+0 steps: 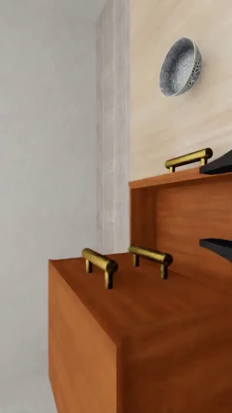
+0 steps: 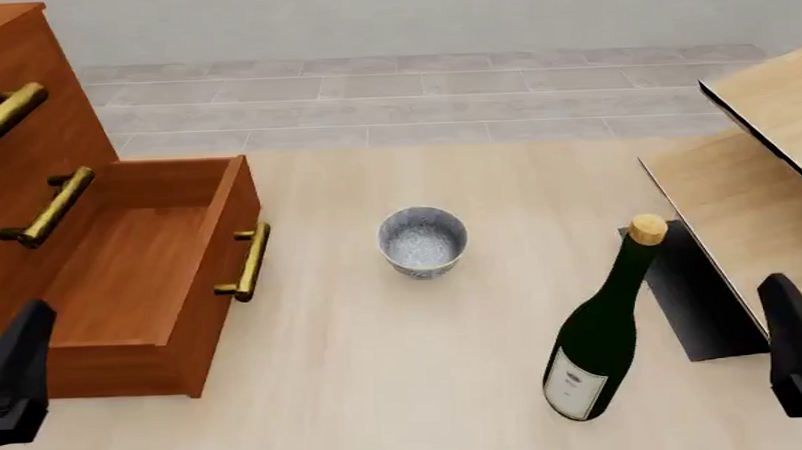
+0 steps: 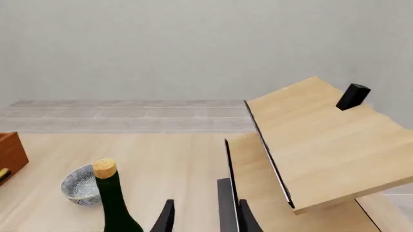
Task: Put the bowl on top of the cabinet.
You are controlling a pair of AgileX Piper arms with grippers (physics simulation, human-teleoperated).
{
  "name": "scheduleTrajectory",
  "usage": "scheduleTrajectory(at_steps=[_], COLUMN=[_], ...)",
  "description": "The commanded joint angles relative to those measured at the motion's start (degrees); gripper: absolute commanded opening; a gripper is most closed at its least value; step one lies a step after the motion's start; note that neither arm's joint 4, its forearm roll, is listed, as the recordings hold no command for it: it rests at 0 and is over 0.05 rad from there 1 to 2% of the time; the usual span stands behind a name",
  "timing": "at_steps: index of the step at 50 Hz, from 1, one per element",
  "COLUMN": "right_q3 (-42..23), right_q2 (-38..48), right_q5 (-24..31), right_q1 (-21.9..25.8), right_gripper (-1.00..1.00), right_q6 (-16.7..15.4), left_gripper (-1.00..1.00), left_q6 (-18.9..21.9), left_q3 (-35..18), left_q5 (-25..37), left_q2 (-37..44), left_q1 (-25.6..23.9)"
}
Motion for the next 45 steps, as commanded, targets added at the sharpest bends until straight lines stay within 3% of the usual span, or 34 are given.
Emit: scheduleTrajectory(at_steps=[1,16,24,37,45], right_q3=[-0.1,-0.15,-0.31,-0.38,-0.4], right_q2=[0.25,0.12,0.07,0.01,-0.05], right_q5=[0.07,0.2,0.21,0.07,-0.12], right_q1=[0.29,0.24,0.09,-0.02,-0.16], right_gripper=[1.0,1.0,1.0,1.0,1.0], right_q6=[-0.37,0.14,0.53,0.71,0.74], left_gripper=[1.0,1.0,1.0,1.0,1.0], left_q6=[-0.3,0.83,3.45,5.2,5.13], left_q3=[-0.92,-1.96,-2.72,-3.93,-5.12], left_q5=[0.78,1.03,-2.35,-16.23,-25.02], left_q2=[-1.25,-1.23,1.51,17.39,28.6], left_q1=[0.15,-1.52,-6.87,-17.91,-20.88])
